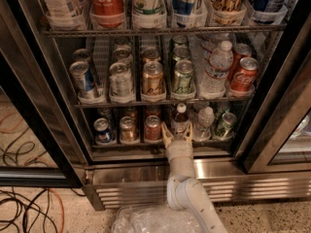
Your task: Pick blue plastic bottle from bottom shelf of fridge
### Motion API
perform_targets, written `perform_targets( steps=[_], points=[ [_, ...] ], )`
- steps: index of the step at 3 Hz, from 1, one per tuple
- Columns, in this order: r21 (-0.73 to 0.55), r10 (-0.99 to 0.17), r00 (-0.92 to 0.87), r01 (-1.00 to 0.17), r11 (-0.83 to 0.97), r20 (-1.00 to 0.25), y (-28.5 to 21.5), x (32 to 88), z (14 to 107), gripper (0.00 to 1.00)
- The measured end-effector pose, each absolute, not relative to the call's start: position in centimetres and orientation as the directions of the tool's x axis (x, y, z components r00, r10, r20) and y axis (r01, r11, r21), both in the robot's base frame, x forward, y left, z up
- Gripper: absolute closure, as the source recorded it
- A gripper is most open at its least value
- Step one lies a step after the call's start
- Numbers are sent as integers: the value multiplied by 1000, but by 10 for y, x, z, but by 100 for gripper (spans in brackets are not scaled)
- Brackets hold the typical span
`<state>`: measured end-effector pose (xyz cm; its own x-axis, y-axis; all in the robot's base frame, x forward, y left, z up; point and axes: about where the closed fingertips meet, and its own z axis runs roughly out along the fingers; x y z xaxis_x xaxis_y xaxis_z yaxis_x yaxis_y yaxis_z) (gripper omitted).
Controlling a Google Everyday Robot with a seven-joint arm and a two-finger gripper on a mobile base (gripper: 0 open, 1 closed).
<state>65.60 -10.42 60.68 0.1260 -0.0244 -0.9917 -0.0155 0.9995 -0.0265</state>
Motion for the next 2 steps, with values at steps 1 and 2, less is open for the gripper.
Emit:
perform_targets(
  steps=[1, 2],
  points=[
    [-18, -19, 121, 11, 1000, -992, -110, 663, 604, 35],
    [-14, -19, 116, 38, 999, -993, -116, 667, 600, 54]
  ],
)
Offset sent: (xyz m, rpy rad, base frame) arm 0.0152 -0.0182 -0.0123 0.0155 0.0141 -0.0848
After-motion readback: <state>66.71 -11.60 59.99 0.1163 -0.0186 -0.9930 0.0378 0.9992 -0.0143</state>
